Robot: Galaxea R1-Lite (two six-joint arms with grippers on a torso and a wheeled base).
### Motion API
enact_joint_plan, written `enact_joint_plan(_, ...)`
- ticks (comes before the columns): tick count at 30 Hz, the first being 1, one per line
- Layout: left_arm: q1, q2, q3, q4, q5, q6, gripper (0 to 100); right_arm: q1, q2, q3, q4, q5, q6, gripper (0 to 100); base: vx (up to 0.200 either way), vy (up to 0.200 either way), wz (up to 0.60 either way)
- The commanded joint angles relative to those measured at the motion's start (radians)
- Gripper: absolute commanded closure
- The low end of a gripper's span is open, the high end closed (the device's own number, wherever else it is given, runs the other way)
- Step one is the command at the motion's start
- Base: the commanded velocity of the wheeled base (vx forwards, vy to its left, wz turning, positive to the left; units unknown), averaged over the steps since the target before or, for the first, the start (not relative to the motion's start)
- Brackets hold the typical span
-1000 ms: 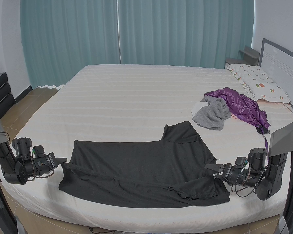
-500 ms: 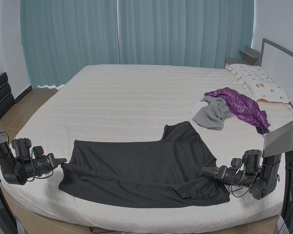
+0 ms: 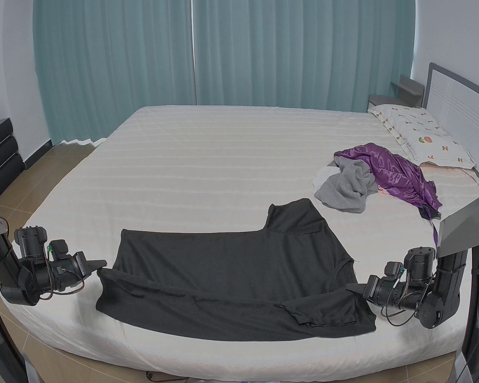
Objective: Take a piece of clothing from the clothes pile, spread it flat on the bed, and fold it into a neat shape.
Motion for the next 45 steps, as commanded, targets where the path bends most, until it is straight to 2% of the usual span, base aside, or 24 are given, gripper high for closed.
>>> enact_joint_plan(1, 0.005, -0.035, 0.027, 0.001, 0.0, -0.001, 100, -0.005, -0.054, 0.038, -0.001, 0.007, 0.004, 100, 0.0, 0.0, 0.0)
enact_joint_plan(8, 0.032, -0.075, 0.068, 0.005, 0.0, -0.001, 100, -0.006, -0.126, 0.132, -0.081, 0.008, 0.011, 100, 0.0, 0.0, 0.0)
enact_joint_plan(20, 0.066, -0.182, 0.171, 0.011, -0.003, 0.001, 100, -0.025, -0.353, 0.293, -0.08, 0.044, 0.013, 100, 0.0, 0.0, 0.0)
enact_joint_plan(27, 0.068, -0.245, 0.209, 0.024, -0.003, 0.005, 100, -0.026, -0.439, 0.293, -0.021, 0.042, 0.013, 100, 0.0, 0.0, 0.0)
enact_joint_plan(35, 0.069, -0.334, 0.2, 0.159, -0.003, 0.035, 100, -0.029, -0.532, 0.293, 0.077, 0.039, 0.011, 100, 0.0, 0.0, 0.0)
enact_joint_plan(45, 0.117, -0.452, 0.145, 0.363, -0.002, 0.09, 100, -0.031, -0.621, 0.293, 0.181, 0.038, 0.002, 100, 0.0, 0.0, 0.0)
